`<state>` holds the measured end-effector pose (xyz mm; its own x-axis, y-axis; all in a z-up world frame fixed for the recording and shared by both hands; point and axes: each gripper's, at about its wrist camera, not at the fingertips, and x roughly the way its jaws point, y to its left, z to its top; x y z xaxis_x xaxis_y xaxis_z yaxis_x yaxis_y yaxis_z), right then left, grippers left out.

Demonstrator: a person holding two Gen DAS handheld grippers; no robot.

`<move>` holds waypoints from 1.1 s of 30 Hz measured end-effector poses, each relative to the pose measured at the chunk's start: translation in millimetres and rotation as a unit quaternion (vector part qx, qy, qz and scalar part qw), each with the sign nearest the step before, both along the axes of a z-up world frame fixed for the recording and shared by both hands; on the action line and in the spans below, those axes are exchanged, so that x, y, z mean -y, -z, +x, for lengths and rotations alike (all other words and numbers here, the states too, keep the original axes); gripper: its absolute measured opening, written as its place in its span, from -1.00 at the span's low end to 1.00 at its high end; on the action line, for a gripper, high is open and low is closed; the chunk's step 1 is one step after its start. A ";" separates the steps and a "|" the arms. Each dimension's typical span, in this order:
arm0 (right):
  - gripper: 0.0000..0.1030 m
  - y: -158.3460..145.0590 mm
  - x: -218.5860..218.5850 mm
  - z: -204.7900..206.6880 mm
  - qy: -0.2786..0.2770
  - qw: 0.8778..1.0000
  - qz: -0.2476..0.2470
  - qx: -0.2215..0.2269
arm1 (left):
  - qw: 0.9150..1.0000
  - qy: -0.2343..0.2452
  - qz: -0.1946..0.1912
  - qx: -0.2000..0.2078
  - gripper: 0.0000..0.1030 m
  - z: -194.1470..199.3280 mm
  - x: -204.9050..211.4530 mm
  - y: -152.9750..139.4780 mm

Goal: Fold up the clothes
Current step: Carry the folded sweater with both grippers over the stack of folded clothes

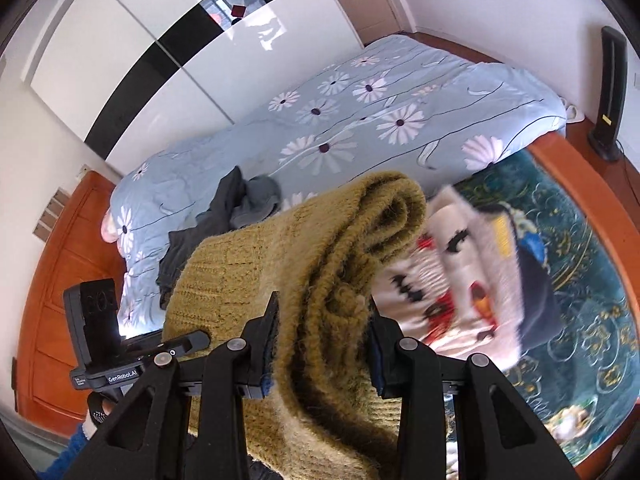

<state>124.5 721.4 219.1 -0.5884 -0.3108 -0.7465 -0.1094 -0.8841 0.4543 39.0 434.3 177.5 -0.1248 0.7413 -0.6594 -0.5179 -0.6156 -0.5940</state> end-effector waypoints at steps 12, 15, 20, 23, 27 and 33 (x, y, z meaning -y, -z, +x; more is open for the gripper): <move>-0.26 69.0 -53.7 -40.3 0.019 0.999 0.006 0.043 | 0.999 -0.020 0.019 0.047 -0.38 -29.8 -29.8 60.4; -0.23 94.0 -66.0 -40.9 0.037 0.998 -0.013 0.052 | 0.999 -0.018 0.017 0.048 -0.36 -31.9 -27.7 70.7; -0.18 114.3 -74.2 -39.4 0.057 0.996 -0.036 0.054 | 0.998 -0.022 0.002 0.053 -0.33 -36.2 -31.8 76.6; -0.06 108.4 -73.8 -39.7 0.059 0.996 -0.028 0.054 | 0.998 -0.023 0.003 0.061 -0.29 -38.0 -31.1 73.3; -0.02 96.7 -83.5 -33.2 0.080 0.995 -0.020 0.053 | 0.997 -0.032 -0.006 0.069 -0.16 -36.8 -22.6 65.5; -0.01 71.6 -100.8 -5.8 0.134 0.990 0.002 0.039 | 0.995 -0.083 -0.003 0.049 -0.02 -38.0 5.1 38.9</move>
